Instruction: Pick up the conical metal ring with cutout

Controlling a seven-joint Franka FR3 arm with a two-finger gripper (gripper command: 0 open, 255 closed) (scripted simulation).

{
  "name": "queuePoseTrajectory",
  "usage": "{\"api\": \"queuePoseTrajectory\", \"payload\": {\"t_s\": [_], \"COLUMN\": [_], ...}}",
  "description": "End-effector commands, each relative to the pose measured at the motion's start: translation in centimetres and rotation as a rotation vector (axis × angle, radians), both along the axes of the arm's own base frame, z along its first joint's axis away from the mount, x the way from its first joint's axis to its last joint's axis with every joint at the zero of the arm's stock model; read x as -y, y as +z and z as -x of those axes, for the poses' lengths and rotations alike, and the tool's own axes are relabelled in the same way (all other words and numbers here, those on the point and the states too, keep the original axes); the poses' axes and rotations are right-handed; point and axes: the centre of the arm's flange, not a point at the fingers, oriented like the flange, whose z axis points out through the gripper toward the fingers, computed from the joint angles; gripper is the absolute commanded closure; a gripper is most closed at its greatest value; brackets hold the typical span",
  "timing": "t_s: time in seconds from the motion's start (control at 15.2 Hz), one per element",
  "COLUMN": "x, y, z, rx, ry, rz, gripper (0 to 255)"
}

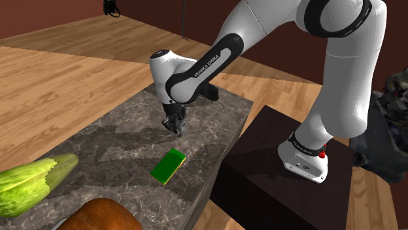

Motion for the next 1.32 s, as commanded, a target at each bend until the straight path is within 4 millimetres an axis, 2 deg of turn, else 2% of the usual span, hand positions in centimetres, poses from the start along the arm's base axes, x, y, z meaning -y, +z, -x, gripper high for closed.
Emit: {"api": "queuePoseTrajectory", "payload": {"t_s": [0.0, 0.46, 1.25], "x": [0.0, 0.0, 0.0], "y": [-0.1, -0.1, 6.3], "z": [0.0, 0.0, 0.0], "rx": [-0.001, -0.001, -0.001], "ry": [0.000, 0.000, 0.000], "rz": [0.001, 0.001, 0.001], "gripper": [255, 255, 255]}}
